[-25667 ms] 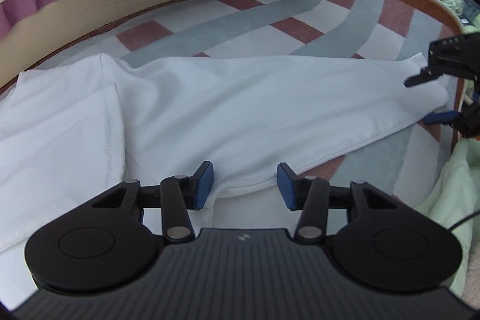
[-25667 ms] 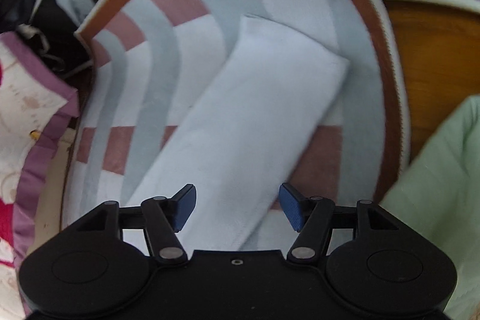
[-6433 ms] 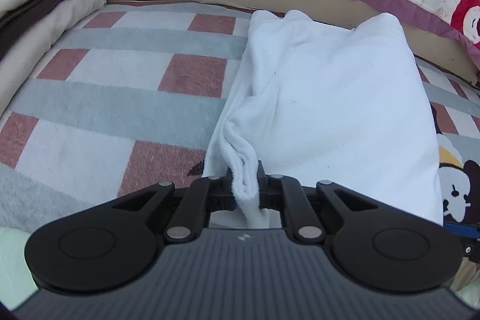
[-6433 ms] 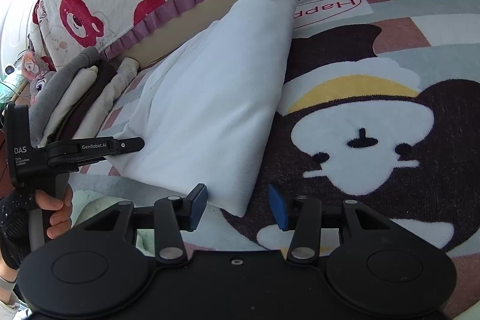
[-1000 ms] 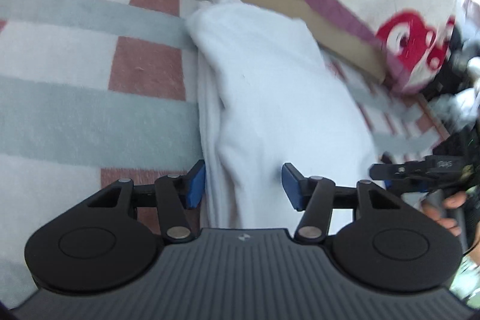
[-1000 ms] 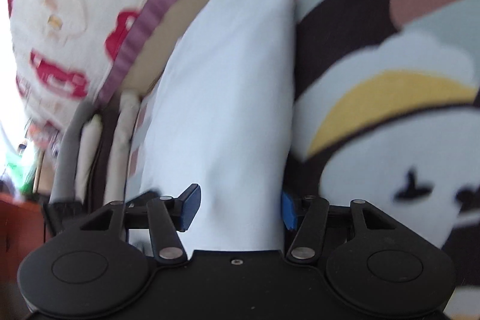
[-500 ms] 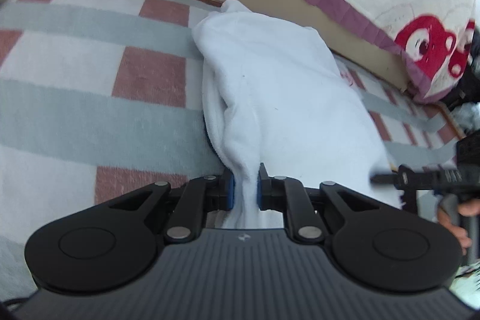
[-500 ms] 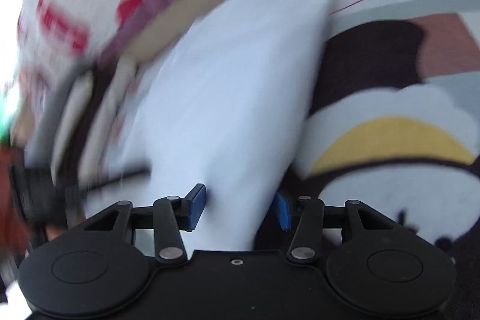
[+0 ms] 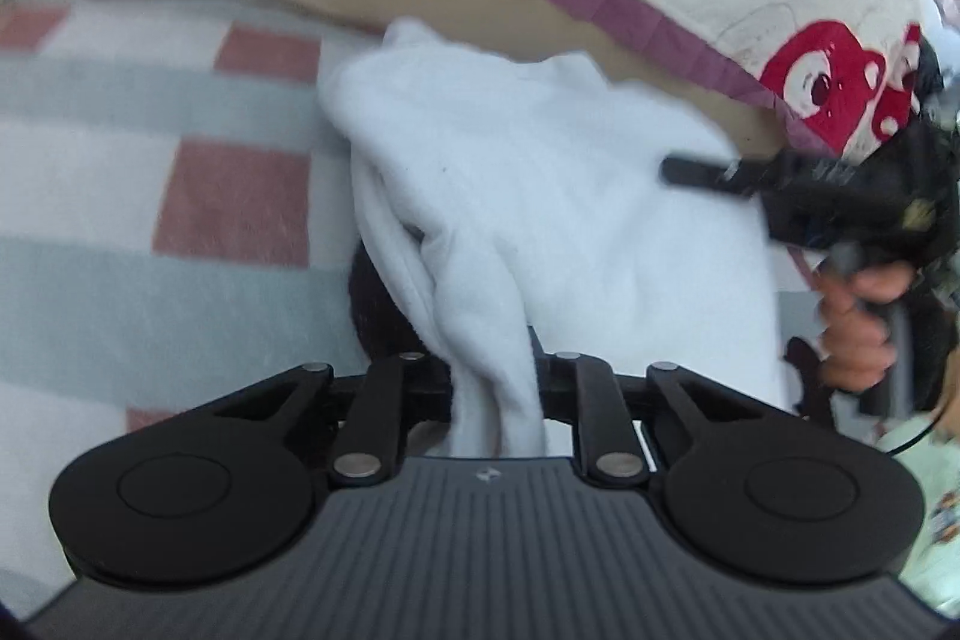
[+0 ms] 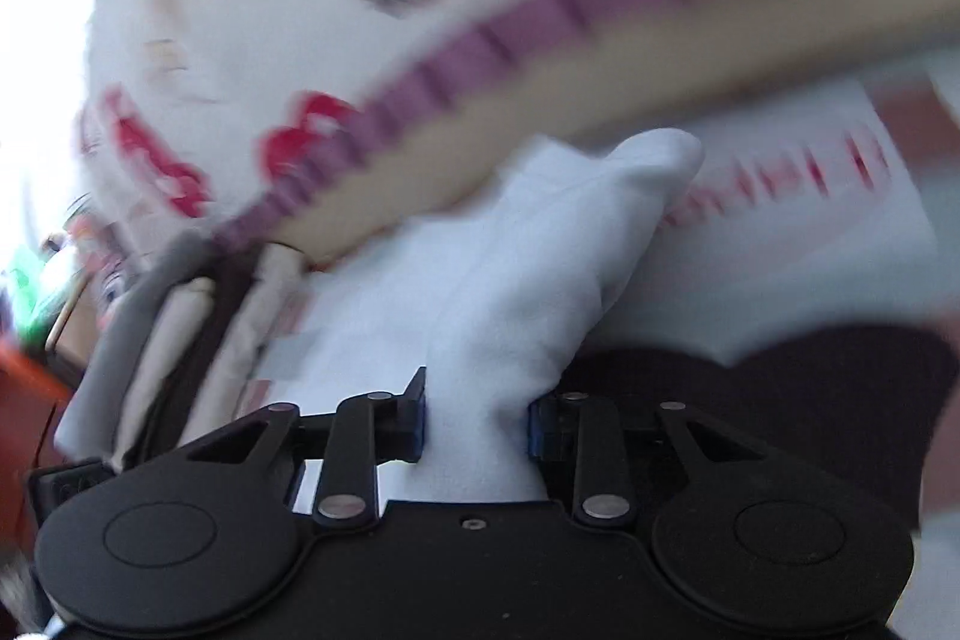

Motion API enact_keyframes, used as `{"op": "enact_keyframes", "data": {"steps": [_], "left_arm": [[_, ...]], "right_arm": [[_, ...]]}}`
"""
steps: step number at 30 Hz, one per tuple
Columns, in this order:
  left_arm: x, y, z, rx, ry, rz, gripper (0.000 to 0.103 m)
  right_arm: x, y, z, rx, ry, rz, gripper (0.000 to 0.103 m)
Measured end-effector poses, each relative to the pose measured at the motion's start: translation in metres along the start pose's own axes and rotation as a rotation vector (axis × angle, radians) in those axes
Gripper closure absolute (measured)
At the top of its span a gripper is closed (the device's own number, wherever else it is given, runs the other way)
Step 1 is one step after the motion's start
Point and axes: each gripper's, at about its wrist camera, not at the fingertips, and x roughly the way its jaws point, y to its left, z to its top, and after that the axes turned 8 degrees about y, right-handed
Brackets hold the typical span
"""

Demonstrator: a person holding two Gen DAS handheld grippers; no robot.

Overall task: Fold clothes
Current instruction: 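Pinch the folded shirt with the left gripper while the right gripper pinches it, then lift the folded shirt with both grippers and carry it onto the clothes stack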

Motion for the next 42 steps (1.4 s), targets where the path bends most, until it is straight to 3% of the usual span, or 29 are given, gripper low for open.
{"op": "enact_keyframes", "data": {"steps": [5,11,14,18,22,24,28,30,31,33,35,36,39,42], "left_arm": [[-0.034,-0.015,0.011,0.062,-0.100,0.077,0.087],[-0.110,-0.011,0.028,0.113,-0.215,0.176,0.087],[-0.162,-0.005,0.037,0.159,-0.293,0.276,0.087],[-0.244,0.016,0.047,0.141,-0.416,0.355,0.087],[-0.318,0.043,0.058,0.126,-0.485,0.433,0.086],[-0.349,0.060,0.065,0.114,-0.502,0.511,0.086],[-0.398,0.104,0.086,0.092,-0.465,0.632,0.085],[-0.414,0.133,0.098,0.038,-0.420,0.641,0.085],[-0.420,0.152,0.103,-0.006,-0.392,0.625,0.085],[-0.427,0.212,0.109,-0.225,-0.339,0.485,0.085],[-0.419,0.281,0.096,-0.447,-0.311,0.339,0.085],[-0.409,0.304,0.088,-0.514,-0.287,0.348,0.085],[-0.369,0.326,0.073,-0.518,-0.189,0.437,0.085],[-0.350,0.322,0.066,-0.488,-0.204,0.453,0.084]], "right_arm": [[-0.019,0.059,0.017,-0.168,-0.074,-0.017,0.071],[-0.017,0.139,0.046,-0.331,-0.133,0.000,0.071],[-0.011,0.188,0.053,-0.434,-0.175,0.062,0.071],[-0.001,0.254,0.066,-0.513,-0.236,0.169,0.071],[0.020,0.323,0.090,-0.554,-0.214,0.265,0.071],[0.039,0.356,0.103,-0.580,-0.161,0.341,0.071],[0.092,0.409,0.119,-0.583,-0.087,0.416,0.071],[0.124,0.423,0.125,-0.522,-0.051,0.471,0.071],[0.145,0.423,0.126,-0.481,-0.013,0.516,0.070],[0.188,0.422,0.125,-0.414,0.052,0.566,0.067],[0.232,0.418,0.112,-0.387,0.112,0.503,0.065],[0.254,0.413,0.104,-0.367,0.148,0.462,0.065],[0.295,0.389,0.082,-0.282,0.186,0.397,0.059],[0.293,0.358,0.073,-0.114,0.158,0.541,0.055]]}}
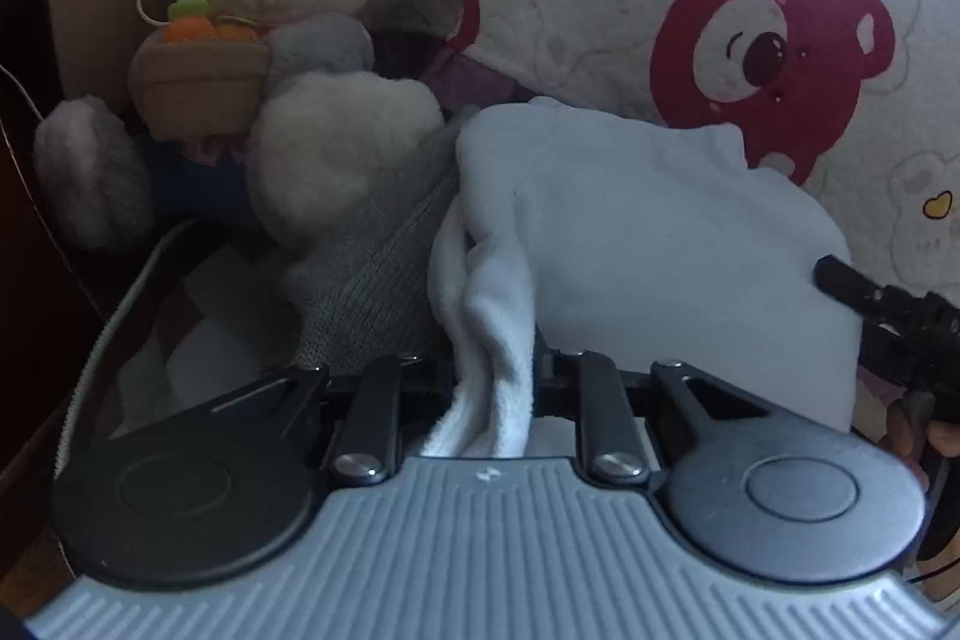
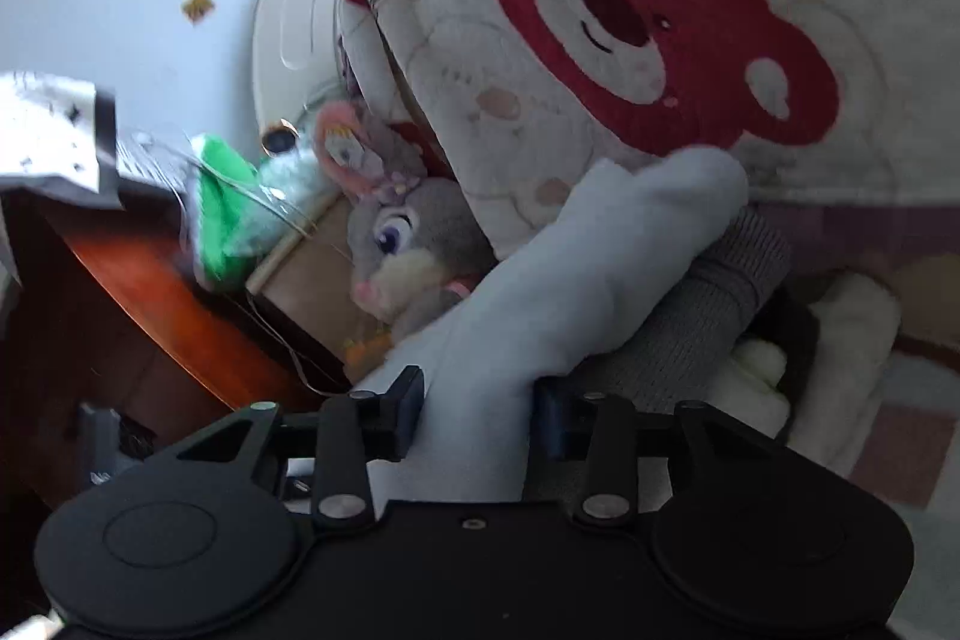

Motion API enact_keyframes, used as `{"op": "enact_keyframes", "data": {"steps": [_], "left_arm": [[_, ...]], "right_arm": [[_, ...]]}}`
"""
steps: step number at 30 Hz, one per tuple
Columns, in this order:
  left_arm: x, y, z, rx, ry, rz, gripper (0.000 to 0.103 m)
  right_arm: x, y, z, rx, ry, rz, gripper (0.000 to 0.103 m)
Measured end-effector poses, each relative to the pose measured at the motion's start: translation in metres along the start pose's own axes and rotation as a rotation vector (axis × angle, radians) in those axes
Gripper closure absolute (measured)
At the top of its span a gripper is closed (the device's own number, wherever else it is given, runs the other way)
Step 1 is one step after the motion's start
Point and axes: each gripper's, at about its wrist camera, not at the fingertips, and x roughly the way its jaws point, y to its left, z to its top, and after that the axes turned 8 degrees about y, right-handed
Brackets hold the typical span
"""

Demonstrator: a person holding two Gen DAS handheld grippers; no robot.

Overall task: Fold clothes
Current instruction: 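Lift the folded shirt with both grippers and carry it onto the clothes stack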

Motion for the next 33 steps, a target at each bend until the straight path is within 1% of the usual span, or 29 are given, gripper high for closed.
{"op": "enact_keyframes", "data": {"steps": [1,4,6,8,10,12,13,14,15,16,17,18,19,20,21,22,23,24,25,26,27,29,31,32,33], "left_arm": [[0.000,-0.001,0.000,0.012,-0.007,0.011,0.084],[-0.002,-0.003,0.001,0.035,-0.012,0.033,0.083],[-0.008,-0.001,0.001,0.042,-0.011,0.037,0.083],[-0.011,-0.002,0.001,0.041,-0.023,0.053,0.083],[-0.011,-0.006,0.003,0.023,-0.022,0.067,0.085],[-0.015,-0.015,0.008,0.039,-0.029,0.088,0.088],[-0.021,-0.021,0.011,0.071,-0.046,0.108,0.088],[-0.029,-0.024,0.014,0.087,-0.067,0.116,0.088],[-0.038,-0.026,0.017,0.093,-0.088,0.117,0.088],[-0.046,-0.027,0.020,0.099,-0.109,0.118,0.088],[-0.054,-0.029,0.023,0.105,-0.130,0.119,0.086],[-0.058,-0.030,0.024,0.114,-0.140,0.136,0.082],[-0.060,-0.031,0.025,0.123,-0.145,0.160,0.079],[-0.061,-0.033,0.024,0.134,-0.152,0.208,0.076],[-0.061,-0.037,0.021,0.147,-0.170,0.273,0.075],[-0.061,-0.044,0.016,0.177,-0.199,0.332,0.075],[-0.063,-0.053,0.008,0.222,-0.243,0.371,0.075],[-0.065,-0.061,0.000,0.261,-0.293,0.391,0.072],[-0.065,-0.069,-0.008,0.293,-0.335,0.389,0.068],[-0.064,-0.075,-0.015,0.323,-0.341,0.349,0.062],[-0.059,-0.080,-0.019,0.349,-0.313,0.282,0.062],[-0.045,-0.089,-0.027,0.385,-0.222,0.165,0.062],[-0.027,-0.096,-0.037,0.413,-0.141,0.125,0.063],[-0.020,-0.099,-0.043,0.425,-0.130,0.129,0.063],[-0.016,-0.099,-0.047,0.431,-0.138,0.131,0.062]], "right_arm": [[-0.003,0.001,-0.002,0.019,-0.006,0.039,0.055],[-0.018,0.006,-0.019,0.030,-0.001,0.082,0.053],[-0.024,0.008,-0.032,0.052,0.013,0.120,0.040],[-0.023,0.011,-0.046,0.064,0.034,0.151,0.034],[-0.010,0.017,-0.053,0.032,0.083,0.142,0.032],[0.003,0.023,-0.059,-0.004,0.134,0.130,0.032],[0.006,0.025,-0.058,0.021,0.145,0.153,0.035],[0.011,0.024,-0.056,0.075,0.179,0.214,0.058],[0.013,0.021,-0.058,0.156,0.192,0.287,0.073],[0.014,0.018,-0.059,0.241,0.201,0.360,0.073],[0.017,0.017,-0.061,0.288,0.225,0.378,0.076],[0.019,0.016,-0.064,0.328,0.252,0.386,0.077],[0.020,0.021,-0.066,0.284,0.278,0.334,0.077],[0.022,0.027,-0.067,0.218,0.306,0.259,0.077],[0.025,0.030,-0.071,0.182,0.336,0.196,0.078],[0.027,0.031,-0.074,0.173,0.353,0.174,0.078],[0.027,0.034,-0.076,0.164,0.357,0.171,0.078],[0.025,0.040,-0.078,0.130,0.359,0.155,0.076],[0.024,0.046,-0.079,0.092,0.362,0.138,0.075],[0.019,0.053,-0.079,0.039,0.364,0.125,0.071],[0.015,0.061,-0.079,-0.017,0.366,0.112,0.062],[-0.005,0.064,-0.076,-0.049,0.313,0.132,0.053],[-0.029,0.053,-0.068,0.008,0.194,0.190,0.048],[-0.039,0.044,-0.061,0.059,0.118,0.203,0.042],[-0.046,0.033,-0.055,0.118,0.054,0.191,0.041]]}}
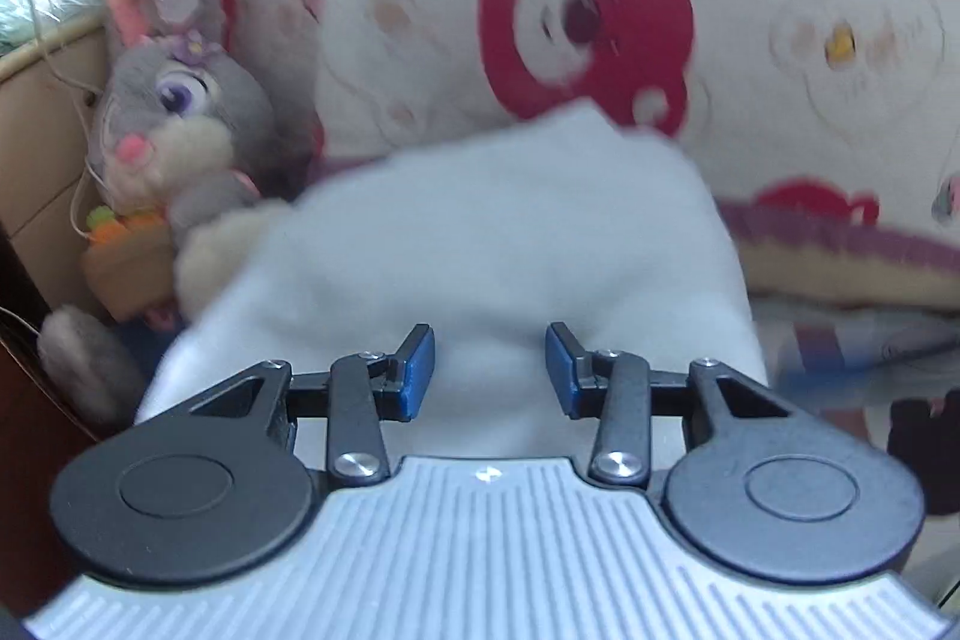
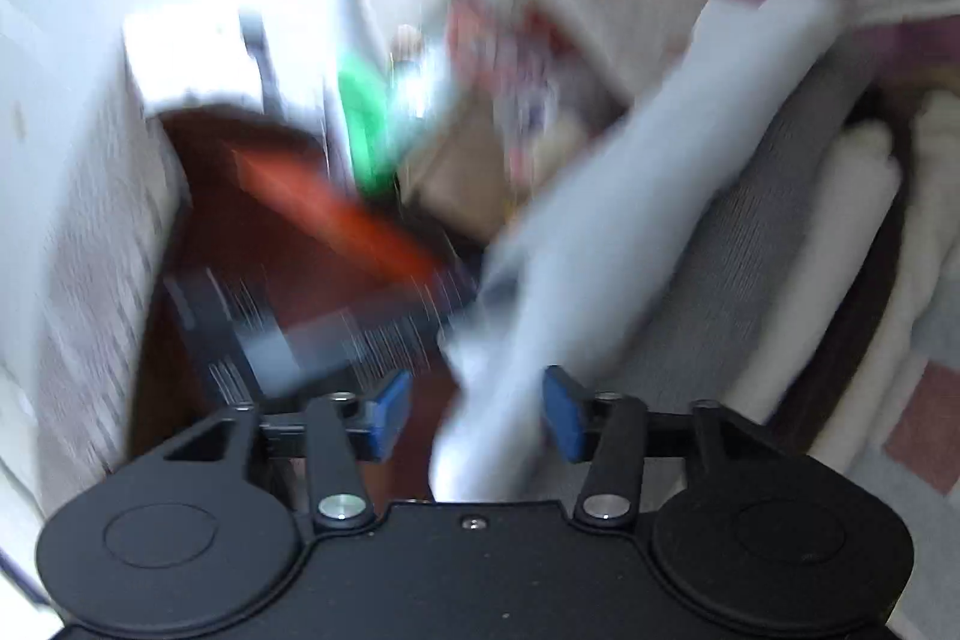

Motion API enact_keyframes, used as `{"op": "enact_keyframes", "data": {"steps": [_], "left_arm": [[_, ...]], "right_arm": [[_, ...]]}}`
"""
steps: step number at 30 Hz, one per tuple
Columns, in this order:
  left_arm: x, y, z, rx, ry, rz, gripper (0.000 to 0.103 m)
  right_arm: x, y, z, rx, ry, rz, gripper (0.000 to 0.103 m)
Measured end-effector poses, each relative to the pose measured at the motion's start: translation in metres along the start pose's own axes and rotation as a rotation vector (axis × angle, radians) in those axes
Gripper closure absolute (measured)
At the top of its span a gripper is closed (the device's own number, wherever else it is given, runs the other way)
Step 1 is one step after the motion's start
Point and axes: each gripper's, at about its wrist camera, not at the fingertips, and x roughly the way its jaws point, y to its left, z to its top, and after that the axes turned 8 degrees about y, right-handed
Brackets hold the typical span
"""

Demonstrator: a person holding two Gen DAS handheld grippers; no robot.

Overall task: Fold clothes
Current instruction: 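Lift the folded shirt with both grippers and carry it onto the clothes stack, then lower the shirt onto the stack and open both grippers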

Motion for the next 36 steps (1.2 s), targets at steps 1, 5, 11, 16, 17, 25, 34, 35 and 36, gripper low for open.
{"op": "enact_keyframes", "data": {"steps": [1,5,11,16,17,25,34,35,36], "left_arm": [[0.001,0.001,-0.002,-0.007,-0.011,-0.007,0.062],[0.005,0.012,0.000,-0.051,-0.001,-0.043,0.062],[0.004,0.013,-0.005,-0.062,0.007,-0.036,0.062],[-0.013,0.015,-0.016,-0.212,0.001,-0.001,0.058],[-0.012,0.012,-0.021,-0.212,-0.003,-0.008,0.058],[-0.009,0.008,-0.032,-0.185,0.026,-0.044,0.057],[-0.003,0.048,-0.001,-0.270,-0.086,0.071,0.048],[0.009,0.055,0.004,-0.286,-0.047,0.078,0.049],[0.022,0.063,0.007,-0.300,-0.007,0.087,0.048]], "right_arm": [[-0.004,-0.009,0.010,0.058,-0.050,-0.028,0.040],[0.012,-0.035,0.048,0.112,-0.093,-0.255,0.037],[0.038,-0.040,0.095,-0.159,-0.153,-0.281,0.072],[0.036,-0.003,0.114,-0.437,-0.186,-0.266,0.092],[0.038,-0.010,0.119,-0.439,-0.191,-0.325,0.092],[0.037,-0.049,0.121,-0.284,-0.233,-0.695,0.072],[0.077,0.034,0.064,-0.791,0.001,-0.536,0.072],[0.088,0.036,0.056,-0.838,0.066,-0.549,0.071],[0.098,0.034,0.048,-0.867,0.108,-0.569,0.070]]}}
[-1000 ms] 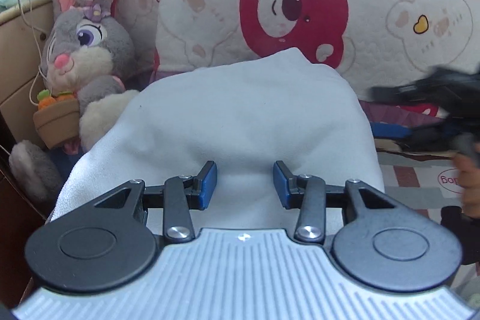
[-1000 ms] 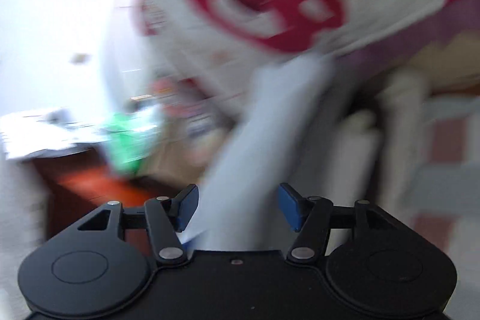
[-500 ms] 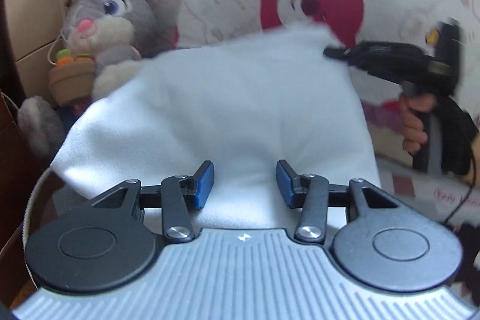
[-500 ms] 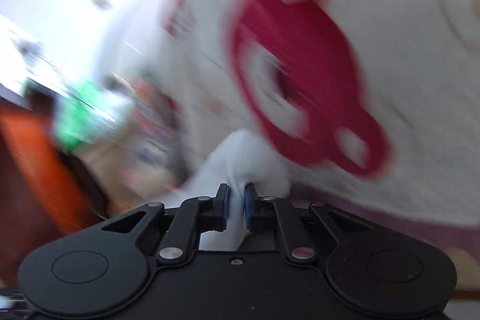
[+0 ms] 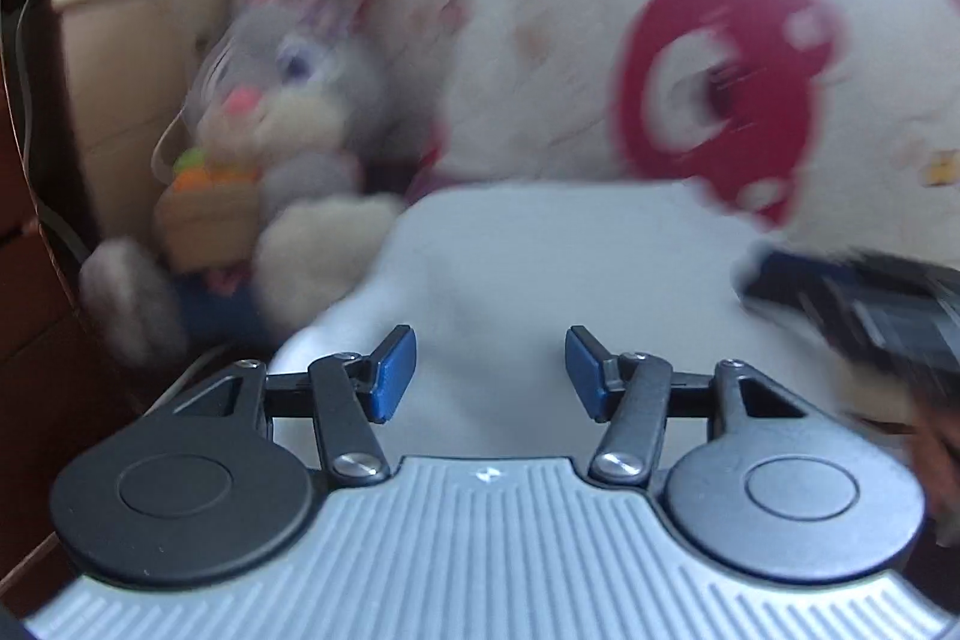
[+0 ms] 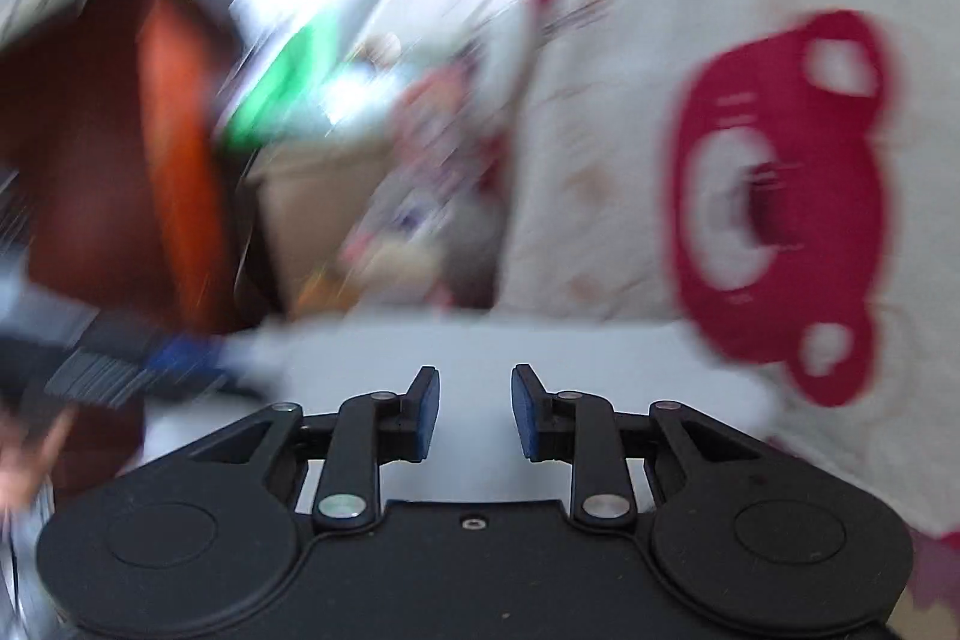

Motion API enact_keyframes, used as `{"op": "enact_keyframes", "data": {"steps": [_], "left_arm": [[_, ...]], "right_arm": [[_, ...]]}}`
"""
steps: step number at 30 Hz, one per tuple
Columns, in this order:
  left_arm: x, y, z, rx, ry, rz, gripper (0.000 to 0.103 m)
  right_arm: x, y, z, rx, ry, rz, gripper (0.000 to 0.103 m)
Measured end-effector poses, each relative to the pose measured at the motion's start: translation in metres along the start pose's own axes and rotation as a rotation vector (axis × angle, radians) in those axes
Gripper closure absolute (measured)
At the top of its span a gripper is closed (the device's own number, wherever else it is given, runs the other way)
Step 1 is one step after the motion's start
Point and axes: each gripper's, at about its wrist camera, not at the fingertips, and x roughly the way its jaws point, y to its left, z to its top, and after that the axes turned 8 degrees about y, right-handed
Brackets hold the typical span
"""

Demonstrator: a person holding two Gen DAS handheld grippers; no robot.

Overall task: Fold clothes
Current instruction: 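Lower the shirt onto the stack and open both grippers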

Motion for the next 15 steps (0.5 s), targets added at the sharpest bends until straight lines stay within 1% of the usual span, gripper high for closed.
{"op": "enact_keyframes", "data": {"steps": [1,3,6,8,10,11,12,13,14,15], "left_arm": [[0.010,0.004,0.004,-0.012,0.036,-0.001,0.048],[0.017,0.010,0.010,-0.035,0.076,-0.014,0.048],[0.016,0.012,0.011,-0.044,0.099,-0.025,0.048],[0.012,0.009,0.008,-0.033,0.095,-0.006,0.048],[0.006,0.006,0.005,-0.020,0.089,0.016,0.047],[0.003,0.004,0.003,-0.017,0.085,0.031,0.047],[0.001,0.002,0.001,-0.014,0.082,0.047,0.045],[-0.002,0.000,-0.001,-0.011,0.080,0.063,0.044],[-0.005,-0.003,-0.003,-0.011,0.078,0.084,0.041],[-0.007,-0.005,-0.005,-0.017,0.081,0.107,0.035]], "right_arm": [[0.005,0.006,-0.003,-0.021,0.004,-0.022,0.070],[0.011,0.013,-0.008,-0.042,-0.006,-0.055,0.070],[0.009,0.016,-0.010,-0.039,-0.029,-0.075,0.069],[0.002,0.028,-0.013,-0.047,-0.041,-0.071,0.067],[-0.014,0.045,-0.022,-0.067,-0.056,-0.026,0.067],[-0.019,0.052,-0.026,-0.070,-0.053,0.018,0.066],[-0.023,0.060,-0.032,-0.082,-0.054,0.055,0.055],[-0.026,0.069,-0.038,-0.095,-0.056,0.091,0.050],[-0.030,0.078,-0.044,-0.114,-0.046,0.127,0.049],[-0.033,0.086,-0.051,-0.106,-0.025,0.178,0.049]]}}
